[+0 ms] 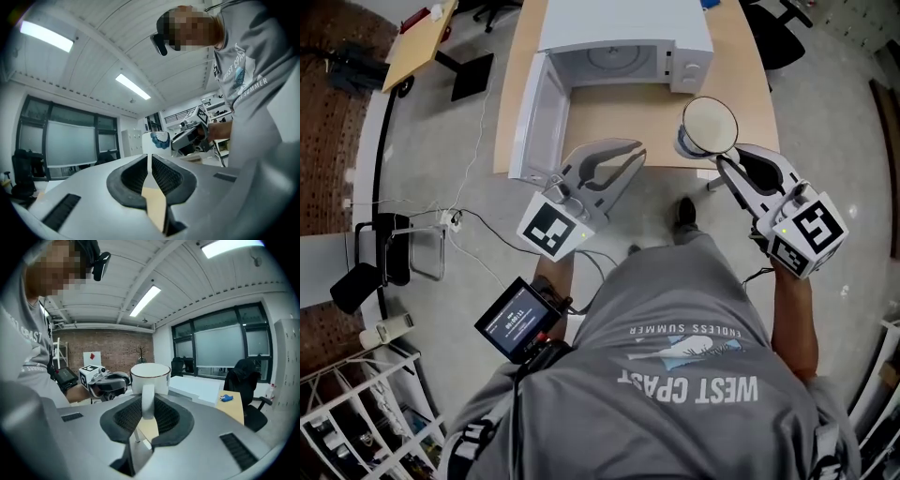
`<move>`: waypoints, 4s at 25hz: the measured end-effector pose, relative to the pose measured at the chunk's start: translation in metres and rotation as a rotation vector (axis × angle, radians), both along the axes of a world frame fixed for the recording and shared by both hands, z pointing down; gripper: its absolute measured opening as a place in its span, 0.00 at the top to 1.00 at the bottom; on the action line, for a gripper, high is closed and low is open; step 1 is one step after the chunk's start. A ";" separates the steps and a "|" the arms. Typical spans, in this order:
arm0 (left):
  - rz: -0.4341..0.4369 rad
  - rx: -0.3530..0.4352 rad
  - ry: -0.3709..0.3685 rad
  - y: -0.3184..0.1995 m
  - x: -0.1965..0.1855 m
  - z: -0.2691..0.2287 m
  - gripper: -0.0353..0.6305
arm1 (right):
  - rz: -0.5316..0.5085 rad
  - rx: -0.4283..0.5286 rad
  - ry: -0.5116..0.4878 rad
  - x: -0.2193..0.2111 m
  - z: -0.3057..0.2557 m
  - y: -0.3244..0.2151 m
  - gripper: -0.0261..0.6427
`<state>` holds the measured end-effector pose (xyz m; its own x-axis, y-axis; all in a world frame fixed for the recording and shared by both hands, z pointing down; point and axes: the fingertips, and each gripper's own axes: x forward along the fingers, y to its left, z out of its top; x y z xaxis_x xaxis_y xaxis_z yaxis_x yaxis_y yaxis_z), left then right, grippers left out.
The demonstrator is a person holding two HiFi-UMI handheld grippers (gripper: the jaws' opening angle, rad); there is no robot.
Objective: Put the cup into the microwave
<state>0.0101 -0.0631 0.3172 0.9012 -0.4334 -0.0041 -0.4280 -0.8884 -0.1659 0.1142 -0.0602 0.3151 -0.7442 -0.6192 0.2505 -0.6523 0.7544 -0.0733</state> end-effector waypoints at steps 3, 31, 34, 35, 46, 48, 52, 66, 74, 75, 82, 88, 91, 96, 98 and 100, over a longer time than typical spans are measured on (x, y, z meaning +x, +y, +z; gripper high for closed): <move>-0.041 0.031 0.025 -0.006 -0.015 -0.009 0.91 | -0.039 0.044 0.025 -0.019 -0.017 0.003 0.86; -0.051 0.042 0.106 -0.007 -0.073 -0.018 0.91 | -0.129 0.125 0.116 -0.096 -0.050 -0.006 0.86; -0.051 0.036 0.102 -0.008 -0.074 -0.015 0.91 | -0.125 0.117 0.119 -0.096 -0.047 -0.007 0.86; -0.050 0.036 0.101 -0.008 -0.075 -0.015 0.91 | -0.123 0.116 0.120 -0.097 -0.047 -0.008 0.86; -0.049 0.026 0.103 -0.011 -0.078 -0.011 0.91 | -0.115 0.100 0.120 -0.099 -0.040 -0.014 0.86; -0.049 0.025 0.104 -0.012 -0.078 -0.010 0.91 | -0.117 0.097 0.119 -0.100 -0.038 -0.014 0.86; -0.048 0.022 0.104 -0.011 -0.079 -0.009 0.91 | -0.119 0.093 0.119 -0.101 -0.036 -0.014 0.86; -0.040 0.011 0.097 -0.011 -0.078 -0.006 0.91 | -0.104 0.079 0.115 -0.100 -0.030 -0.017 0.86; -0.050 -0.023 0.101 -0.022 -0.081 0.003 0.91 | -0.102 0.034 0.106 -0.104 -0.015 -0.032 0.86; -0.054 -0.034 0.099 -0.024 -0.082 0.005 0.91 | -0.105 0.026 0.103 -0.105 -0.013 -0.035 0.86; -0.074 -0.090 0.077 -0.055 -0.073 0.026 0.91 | -0.107 -0.047 0.087 -0.100 0.020 -0.076 0.86; -0.108 -0.158 0.047 -0.086 -0.068 0.050 0.91 | -0.116 -0.123 0.071 -0.097 0.059 -0.120 0.86; -0.121 -0.190 0.043 -0.104 -0.068 0.057 0.91 | -0.114 -0.157 0.075 -0.098 0.075 -0.147 0.86; -0.149 -0.246 0.038 -0.136 -0.073 0.073 0.91 | -0.118 -0.219 0.083 -0.109 0.108 -0.194 0.86; -0.162 -0.268 0.038 -0.146 -0.073 0.082 0.91 | -0.119 -0.245 0.088 -0.112 0.127 -0.210 0.86; -0.174 -0.287 0.039 -0.157 -0.075 0.089 0.91 | -0.115 -0.267 0.098 -0.116 0.143 -0.227 0.86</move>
